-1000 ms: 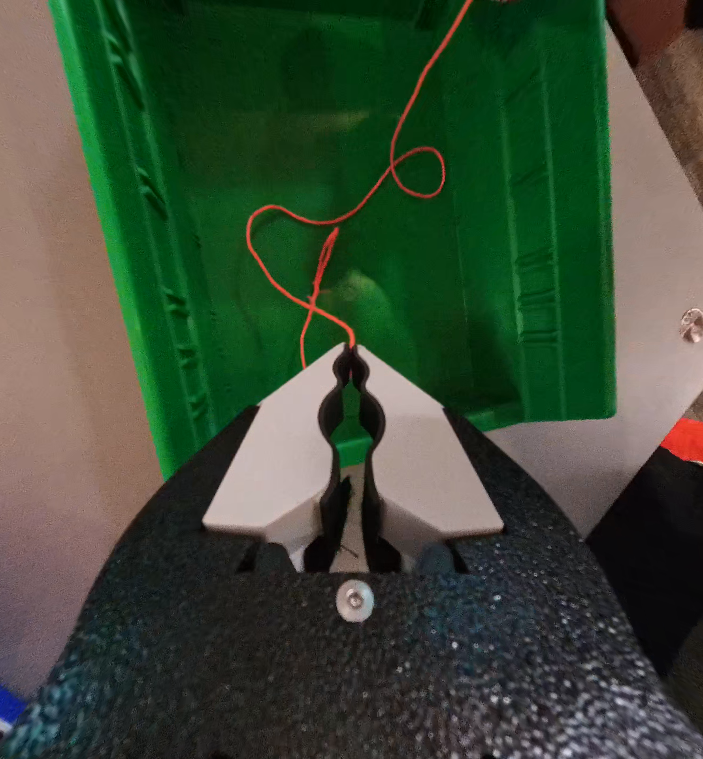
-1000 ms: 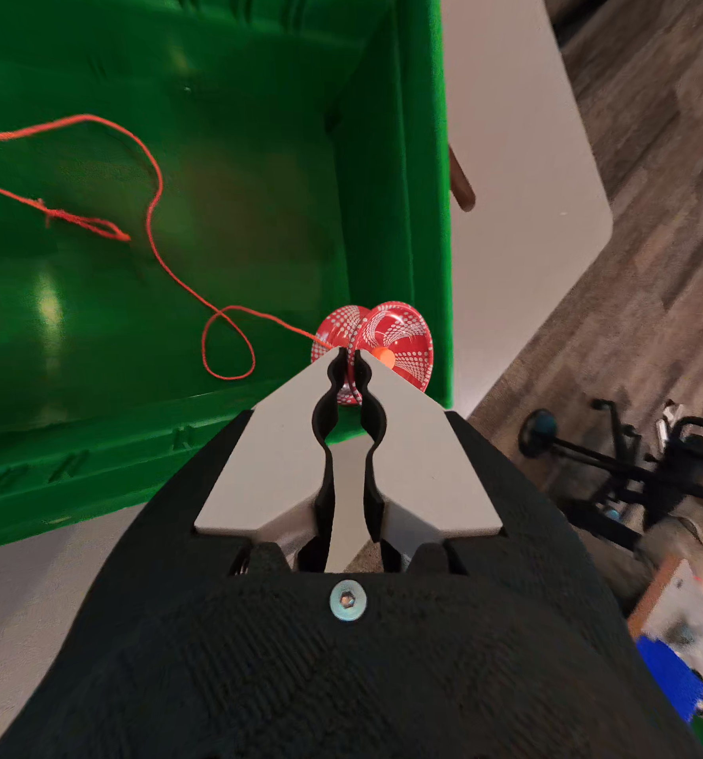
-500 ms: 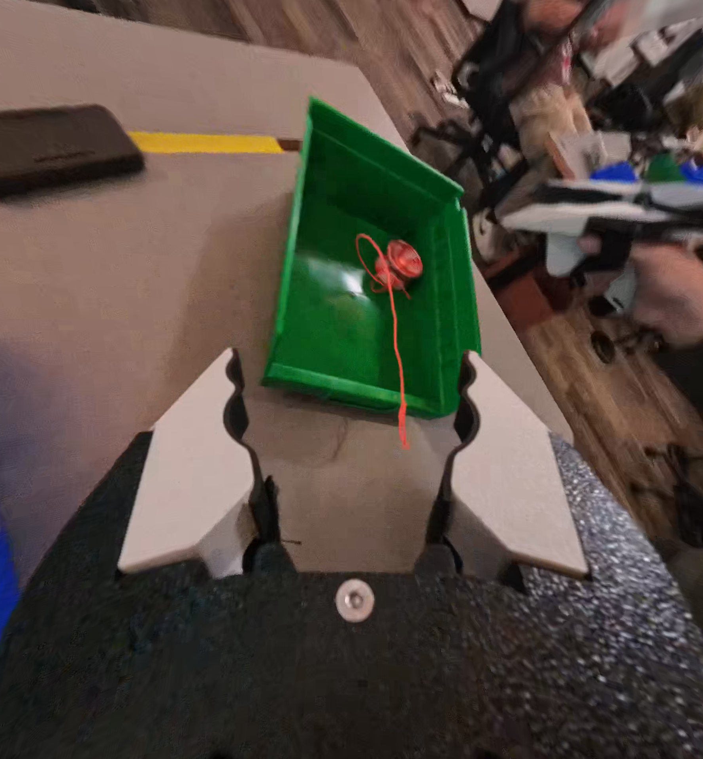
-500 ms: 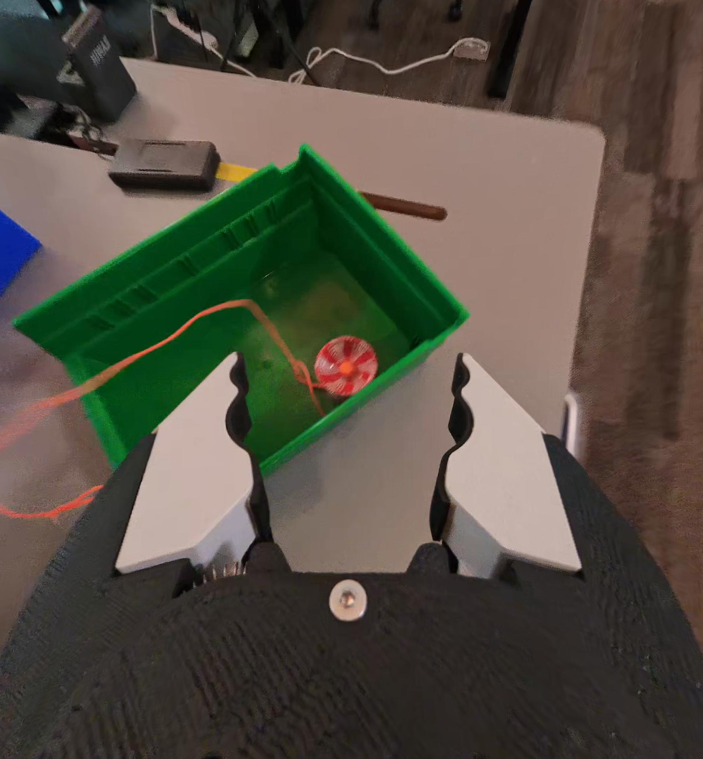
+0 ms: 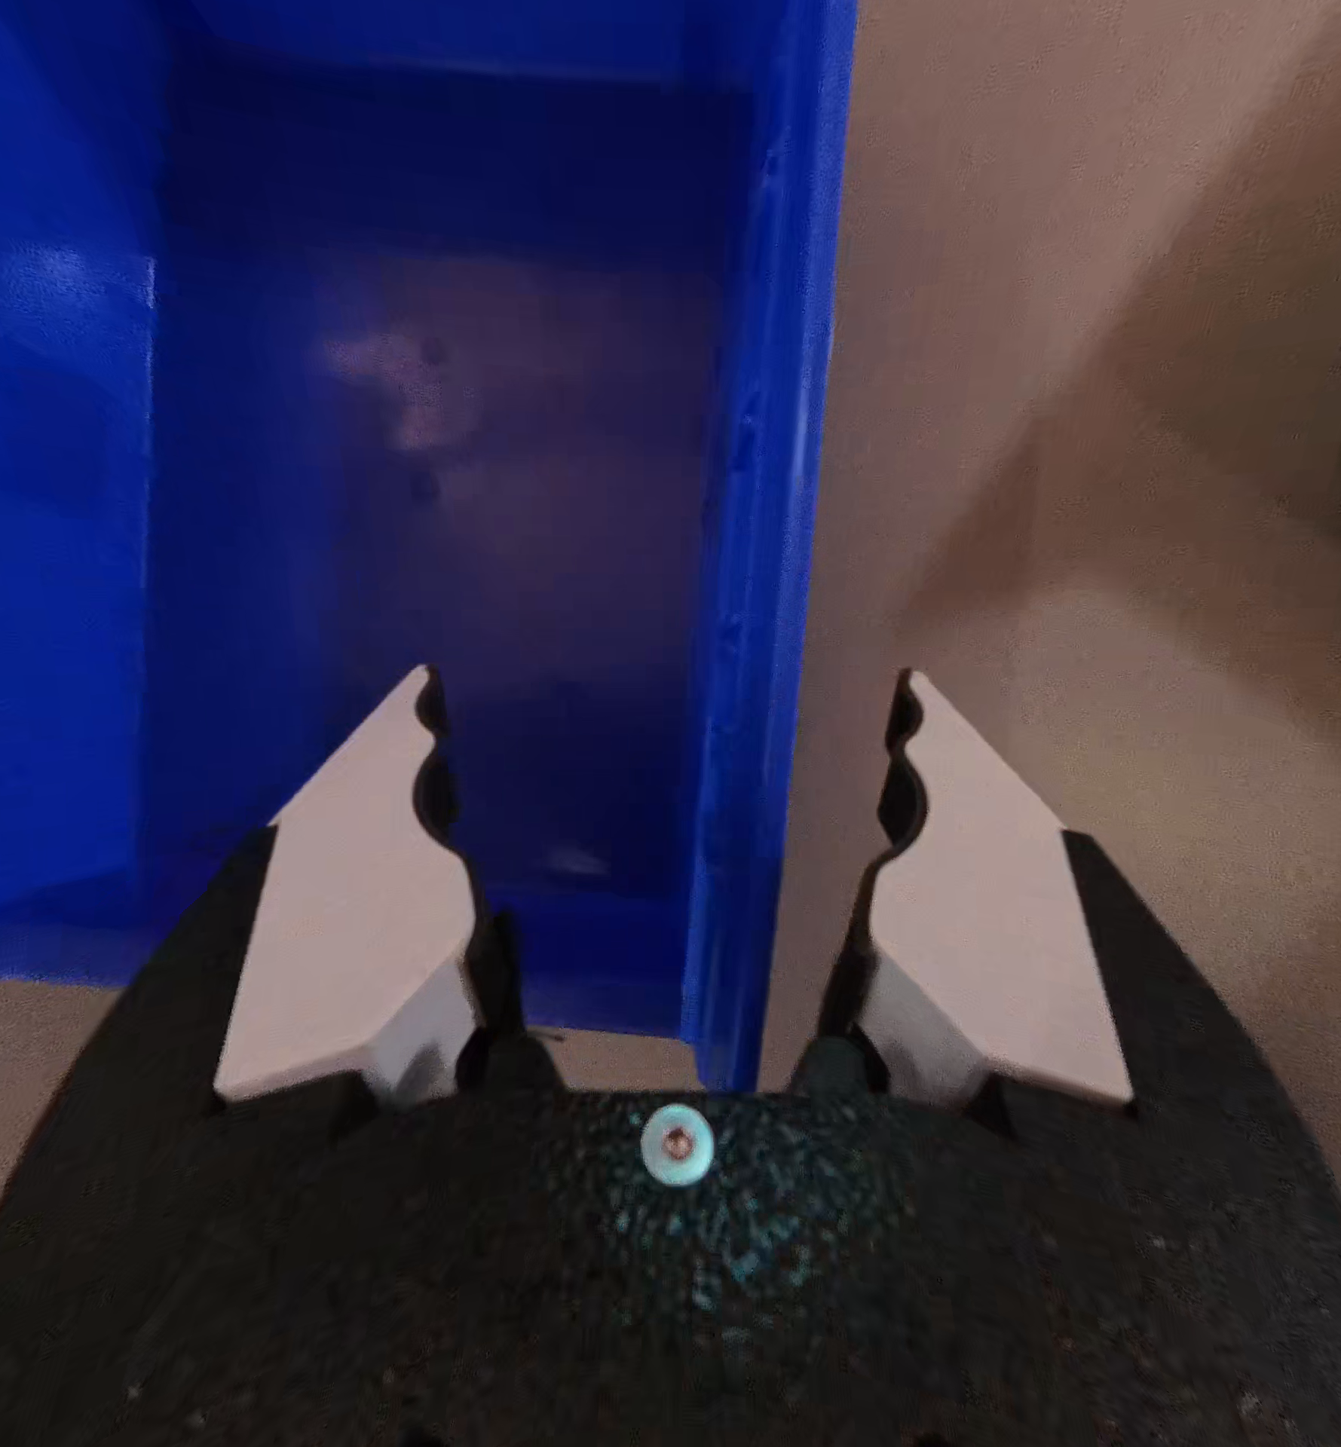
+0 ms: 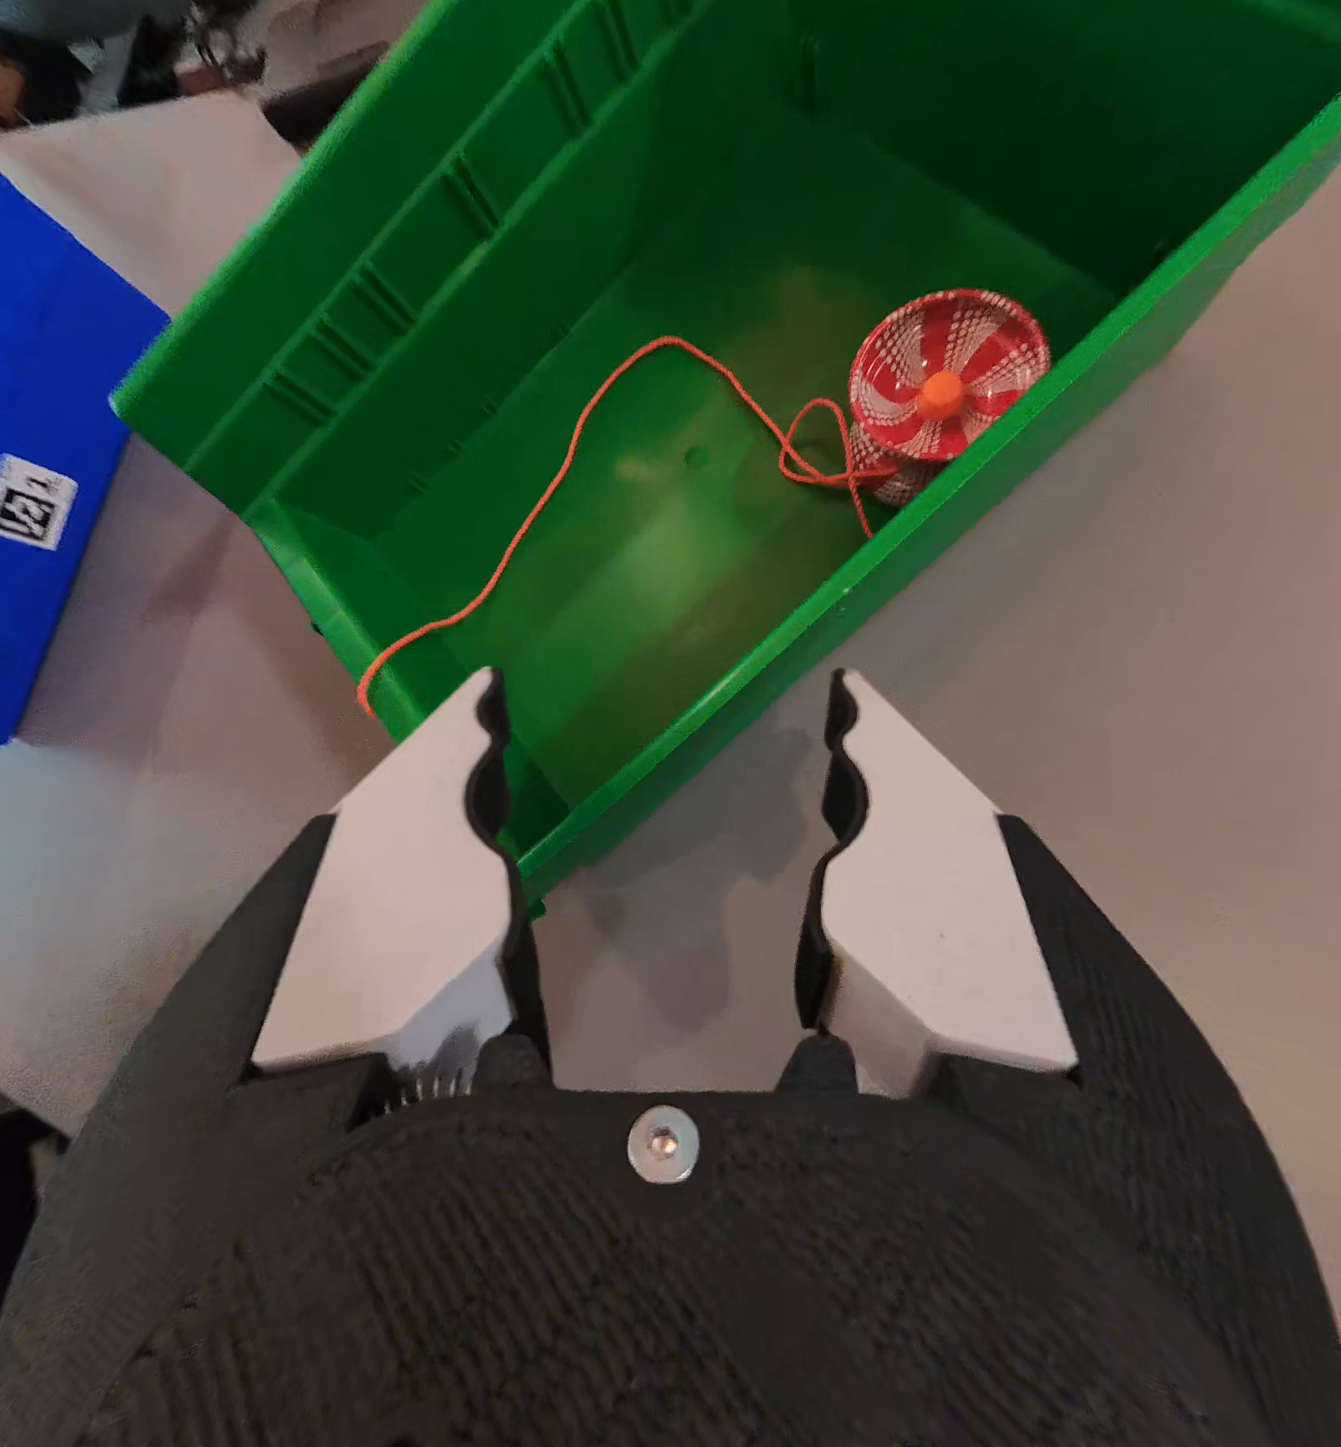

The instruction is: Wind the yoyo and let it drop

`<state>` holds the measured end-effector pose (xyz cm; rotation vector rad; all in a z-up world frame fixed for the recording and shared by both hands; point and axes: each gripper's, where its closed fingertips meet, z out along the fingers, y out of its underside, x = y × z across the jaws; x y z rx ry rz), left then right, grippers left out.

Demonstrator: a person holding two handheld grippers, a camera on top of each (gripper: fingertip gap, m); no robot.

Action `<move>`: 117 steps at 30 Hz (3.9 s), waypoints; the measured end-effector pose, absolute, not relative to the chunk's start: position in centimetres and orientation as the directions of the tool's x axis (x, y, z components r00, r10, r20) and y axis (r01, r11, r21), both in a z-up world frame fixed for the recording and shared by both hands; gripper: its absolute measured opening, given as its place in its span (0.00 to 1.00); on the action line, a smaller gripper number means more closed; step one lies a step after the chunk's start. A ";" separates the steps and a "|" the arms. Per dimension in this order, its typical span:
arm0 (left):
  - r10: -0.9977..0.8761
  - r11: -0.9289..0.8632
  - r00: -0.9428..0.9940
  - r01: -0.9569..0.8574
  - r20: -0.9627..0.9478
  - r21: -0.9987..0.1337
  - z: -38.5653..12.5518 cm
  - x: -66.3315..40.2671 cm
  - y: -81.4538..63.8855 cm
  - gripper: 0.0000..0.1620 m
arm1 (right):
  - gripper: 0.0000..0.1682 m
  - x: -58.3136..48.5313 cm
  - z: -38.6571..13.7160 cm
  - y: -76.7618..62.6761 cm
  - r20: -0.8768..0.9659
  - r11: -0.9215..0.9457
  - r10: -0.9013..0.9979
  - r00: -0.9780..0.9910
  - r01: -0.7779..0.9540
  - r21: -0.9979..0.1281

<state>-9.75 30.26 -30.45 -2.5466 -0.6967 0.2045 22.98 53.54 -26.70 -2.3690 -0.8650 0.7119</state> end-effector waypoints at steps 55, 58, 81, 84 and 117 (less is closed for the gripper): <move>-0.260 -0.407 0.963 -0.174 -0.068 -0.897 -18.0 23.5 46.4 0.60 | 0.37 49.2 -12.5 55.2 0.044 -0.035 0.480 0.876 0.069 -0.997; 0.152 -0.330 0.982 0.157 0.112 -0.931 -16.1 11.7 44.7 0.52 | 0.37 52.0 -12.8 54.9 0.066 -0.055 0.431 0.900 0.099 -0.994; 0.425 -0.746 0.790 0.583 0.442 -0.323 -33.4 -4.1 46.5 0.28 | 0.37 53.1 -14.2 53.2 0.168 -0.092 0.440 0.882 0.231 -0.969; 0.445 -0.724 0.772 0.608 0.454 -0.324 -33.4 -4.5 45.7 0.27 | 0.37 52.5 -14.3 53.4 0.169 -0.092 0.457 0.873 0.236 -0.967; 0.140 -0.660 0.990 0.071 -0.030 -0.747 -26.8 -5.6 41.1 0.38 | 0.36 44.7 -13.0 54.5 0.215 0.013 0.639 0.738 0.270 -0.963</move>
